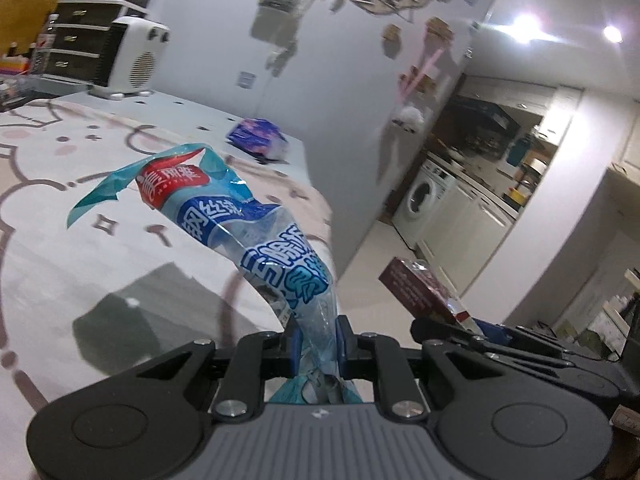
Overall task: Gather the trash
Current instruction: 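Carry the bag and red box with both tools over the yellow wastebasket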
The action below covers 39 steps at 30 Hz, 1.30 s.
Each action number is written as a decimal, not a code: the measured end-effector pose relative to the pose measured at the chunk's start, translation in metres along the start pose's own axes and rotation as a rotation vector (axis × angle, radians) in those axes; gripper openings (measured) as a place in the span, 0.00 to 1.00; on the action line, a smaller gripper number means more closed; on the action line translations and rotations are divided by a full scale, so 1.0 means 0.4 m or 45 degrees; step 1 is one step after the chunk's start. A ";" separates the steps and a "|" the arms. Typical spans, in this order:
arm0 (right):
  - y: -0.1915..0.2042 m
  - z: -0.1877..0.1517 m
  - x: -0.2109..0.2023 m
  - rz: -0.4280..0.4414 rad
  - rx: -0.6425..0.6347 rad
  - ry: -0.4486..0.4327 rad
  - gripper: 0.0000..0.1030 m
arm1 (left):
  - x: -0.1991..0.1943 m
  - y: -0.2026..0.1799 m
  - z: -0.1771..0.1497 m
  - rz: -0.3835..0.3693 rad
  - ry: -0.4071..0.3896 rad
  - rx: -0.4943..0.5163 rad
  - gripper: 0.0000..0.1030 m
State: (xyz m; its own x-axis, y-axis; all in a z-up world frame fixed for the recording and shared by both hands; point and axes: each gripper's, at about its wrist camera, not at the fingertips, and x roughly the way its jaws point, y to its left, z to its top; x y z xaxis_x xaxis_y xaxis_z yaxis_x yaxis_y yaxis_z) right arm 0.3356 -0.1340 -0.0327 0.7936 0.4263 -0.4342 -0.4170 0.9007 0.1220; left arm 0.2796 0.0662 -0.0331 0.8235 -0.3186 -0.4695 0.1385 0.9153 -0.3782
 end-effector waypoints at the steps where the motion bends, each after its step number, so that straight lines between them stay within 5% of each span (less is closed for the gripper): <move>1: -0.013 -0.007 -0.019 -0.019 0.006 -0.002 0.50 | 0.000 -0.016 -0.008 -0.009 0.004 0.010 0.17; 18: -0.204 -0.151 -0.303 -0.283 0.141 -0.034 0.50 | 0.037 -0.261 -0.144 -0.144 0.102 0.188 0.17; 39: -0.424 -0.352 -0.440 -0.462 0.316 0.030 0.50 | 0.199 -0.475 -0.364 -0.034 0.229 0.451 0.17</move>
State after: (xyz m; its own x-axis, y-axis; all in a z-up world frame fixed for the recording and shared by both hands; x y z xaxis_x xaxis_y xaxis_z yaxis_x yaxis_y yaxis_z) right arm 0.2042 -0.3737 -0.1025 0.8576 0.0789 -0.5082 0.0085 0.9858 0.1674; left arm 0.2385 -0.1688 -0.1149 0.7120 -0.3527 -0.6071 0.3656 0.9245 -0.1084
